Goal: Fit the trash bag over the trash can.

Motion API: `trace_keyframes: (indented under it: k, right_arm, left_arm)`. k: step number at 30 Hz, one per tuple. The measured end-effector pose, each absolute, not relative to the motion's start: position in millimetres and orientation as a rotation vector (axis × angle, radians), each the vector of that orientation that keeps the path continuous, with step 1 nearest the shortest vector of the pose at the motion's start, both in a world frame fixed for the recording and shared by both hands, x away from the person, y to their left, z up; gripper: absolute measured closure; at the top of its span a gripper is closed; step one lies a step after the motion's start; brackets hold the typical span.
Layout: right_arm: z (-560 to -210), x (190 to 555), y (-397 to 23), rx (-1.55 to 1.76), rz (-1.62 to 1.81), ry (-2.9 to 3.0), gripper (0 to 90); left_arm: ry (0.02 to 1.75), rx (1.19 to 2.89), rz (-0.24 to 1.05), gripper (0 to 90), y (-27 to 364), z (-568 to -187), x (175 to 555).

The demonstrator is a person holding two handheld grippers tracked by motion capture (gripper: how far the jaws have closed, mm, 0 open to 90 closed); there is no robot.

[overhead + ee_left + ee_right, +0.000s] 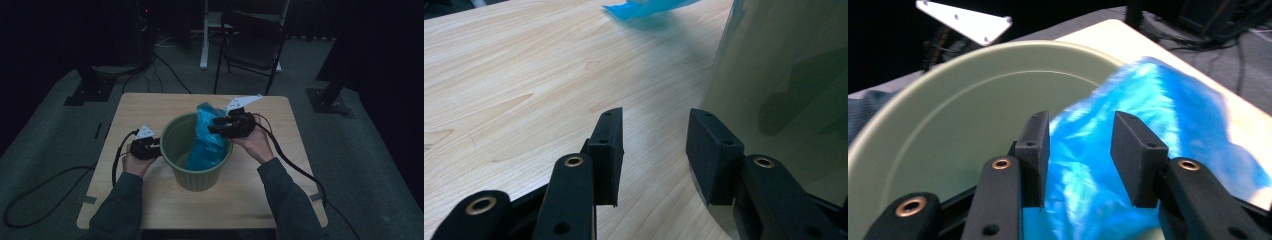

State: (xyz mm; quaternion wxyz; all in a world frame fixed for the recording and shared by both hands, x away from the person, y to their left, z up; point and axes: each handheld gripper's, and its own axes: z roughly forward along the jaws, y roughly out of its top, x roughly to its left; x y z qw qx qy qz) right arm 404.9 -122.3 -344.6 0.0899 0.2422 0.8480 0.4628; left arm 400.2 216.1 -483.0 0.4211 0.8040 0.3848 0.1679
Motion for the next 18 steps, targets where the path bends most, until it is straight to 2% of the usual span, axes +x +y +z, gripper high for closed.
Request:
trace_keyframes:
  k: [8,18]
  right_arm:
    - [-347.2,420.0,-140.6,0.818,1.317,2.419,69.1]
    - [-355.7,438.7,-146.1,0.916,1.334,2.411,66.4]
  left_arm:
    - [0.960,2.006,0.428,58.8,216.6,-478.7,397.8]
    - [0.936,1.992,0.432,58.2,220.9,-464.6,394.6]
